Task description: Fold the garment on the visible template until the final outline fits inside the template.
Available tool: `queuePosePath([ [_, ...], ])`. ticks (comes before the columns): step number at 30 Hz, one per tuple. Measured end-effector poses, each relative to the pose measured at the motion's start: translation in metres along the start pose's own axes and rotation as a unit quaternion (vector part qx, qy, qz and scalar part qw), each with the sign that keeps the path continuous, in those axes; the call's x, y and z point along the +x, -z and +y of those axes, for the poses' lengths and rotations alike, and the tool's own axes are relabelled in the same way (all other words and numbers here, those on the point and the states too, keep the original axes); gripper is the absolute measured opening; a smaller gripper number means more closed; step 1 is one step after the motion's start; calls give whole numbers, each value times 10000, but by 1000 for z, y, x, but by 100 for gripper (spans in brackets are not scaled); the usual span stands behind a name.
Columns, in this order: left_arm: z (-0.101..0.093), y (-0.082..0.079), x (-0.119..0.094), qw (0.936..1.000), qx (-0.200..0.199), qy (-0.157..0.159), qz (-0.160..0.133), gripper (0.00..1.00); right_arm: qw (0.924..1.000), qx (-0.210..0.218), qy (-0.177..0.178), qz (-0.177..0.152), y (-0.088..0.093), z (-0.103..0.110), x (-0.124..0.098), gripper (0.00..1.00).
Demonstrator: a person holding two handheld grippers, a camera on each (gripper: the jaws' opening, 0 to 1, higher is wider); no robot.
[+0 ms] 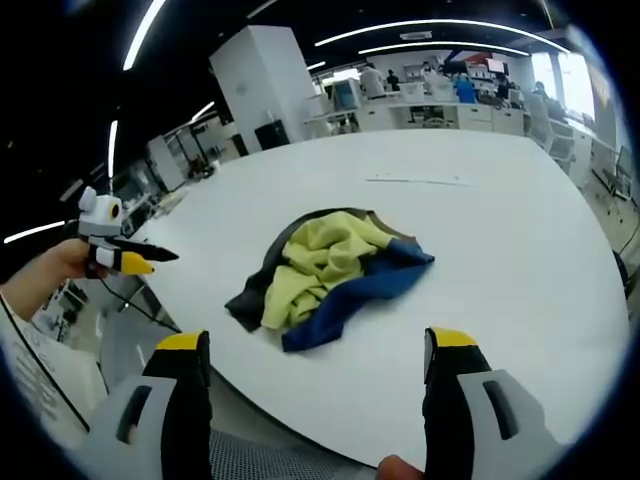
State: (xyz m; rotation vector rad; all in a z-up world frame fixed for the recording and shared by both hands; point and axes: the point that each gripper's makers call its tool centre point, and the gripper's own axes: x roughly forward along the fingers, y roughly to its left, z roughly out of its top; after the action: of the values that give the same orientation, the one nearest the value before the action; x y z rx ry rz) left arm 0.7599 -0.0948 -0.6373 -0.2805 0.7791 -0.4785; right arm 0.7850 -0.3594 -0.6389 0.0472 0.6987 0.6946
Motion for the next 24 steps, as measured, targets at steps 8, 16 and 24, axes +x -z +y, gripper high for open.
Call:
queuePosePath([
  [8,2,-2,0,10000,-5,-19,2,75,10000,23,3,7,0,-1,0,88],
  [16,3,0,1,10000,-1,-3,40,75,10000,49,10,24,2,-3,0,88],
  [24,7,-7,4,10000,-19,16,30,75,9999,70,-29,79,1,-3,5,86],
])
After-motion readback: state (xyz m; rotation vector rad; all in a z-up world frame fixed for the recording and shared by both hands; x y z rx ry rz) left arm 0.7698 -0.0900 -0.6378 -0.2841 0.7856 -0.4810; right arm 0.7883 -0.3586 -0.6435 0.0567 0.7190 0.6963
